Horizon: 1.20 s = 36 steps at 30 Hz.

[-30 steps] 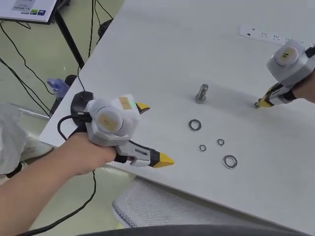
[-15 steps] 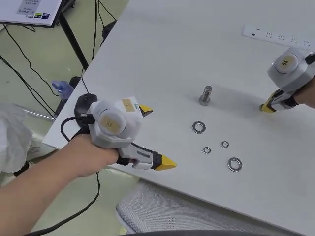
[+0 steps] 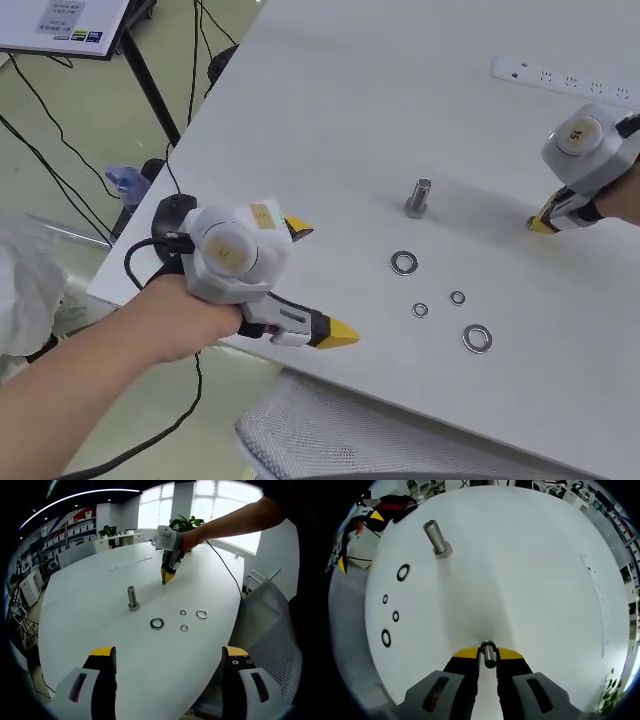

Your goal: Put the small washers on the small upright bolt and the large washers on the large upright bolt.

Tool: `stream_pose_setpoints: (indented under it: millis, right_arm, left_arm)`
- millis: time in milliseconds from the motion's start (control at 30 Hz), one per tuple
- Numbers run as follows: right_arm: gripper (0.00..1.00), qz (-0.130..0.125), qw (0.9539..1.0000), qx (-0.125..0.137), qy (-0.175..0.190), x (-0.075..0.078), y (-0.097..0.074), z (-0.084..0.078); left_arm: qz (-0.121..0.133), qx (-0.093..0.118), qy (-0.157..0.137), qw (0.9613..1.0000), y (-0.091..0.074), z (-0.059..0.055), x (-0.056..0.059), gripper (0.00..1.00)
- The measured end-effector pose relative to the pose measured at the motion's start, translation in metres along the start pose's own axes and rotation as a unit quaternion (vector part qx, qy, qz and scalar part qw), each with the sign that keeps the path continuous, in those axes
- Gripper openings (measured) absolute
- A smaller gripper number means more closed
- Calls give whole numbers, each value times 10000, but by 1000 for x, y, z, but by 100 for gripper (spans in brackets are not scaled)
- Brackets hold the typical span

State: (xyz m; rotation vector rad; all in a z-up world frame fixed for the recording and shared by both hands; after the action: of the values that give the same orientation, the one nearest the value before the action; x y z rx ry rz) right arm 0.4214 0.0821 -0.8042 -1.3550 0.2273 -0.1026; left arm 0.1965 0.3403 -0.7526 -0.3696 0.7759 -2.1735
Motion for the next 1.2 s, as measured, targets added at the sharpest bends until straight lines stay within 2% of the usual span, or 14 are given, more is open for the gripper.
stream_pose_setpoints:
  millis: [233,467,767,900,1200]
  right_arm:
    - [18,-14,10000,54,-15,-1,0,2]
    - [18,-20,10000,83,-21,0,-3,5]
    - [20,-28,9999,121,-94,7,-8,7]
    - [22,-40,9998,137,-163,7,-16,11]
    - [25,-65,9992,168,-368,-11,-36,21]
  left_arm:
    - [-9,-11,-11,10000,-1,-2,1,86]
    - [-3,2,-42,10000,-3,-2,3,86]
    - [-16,68,-15,10000,-5,5,6,88]
    - [-61,80,-8,9999,-5,8,9,89]
    - [-107,80,20,9999,-4,10,11,95]
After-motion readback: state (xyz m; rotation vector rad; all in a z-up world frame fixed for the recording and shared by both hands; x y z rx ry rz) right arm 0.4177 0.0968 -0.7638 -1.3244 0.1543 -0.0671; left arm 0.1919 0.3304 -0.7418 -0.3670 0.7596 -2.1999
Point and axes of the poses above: the centre of the closed fingertips' face, and the gripper's own axes: y roughly forward along the fingers, x roughly to its right, z roughly out of its top, the point moved 6 cm from there along -y, roughly backward along the fingers, and after that the axes turned 8 degrees about z, right-handed, at the moved point
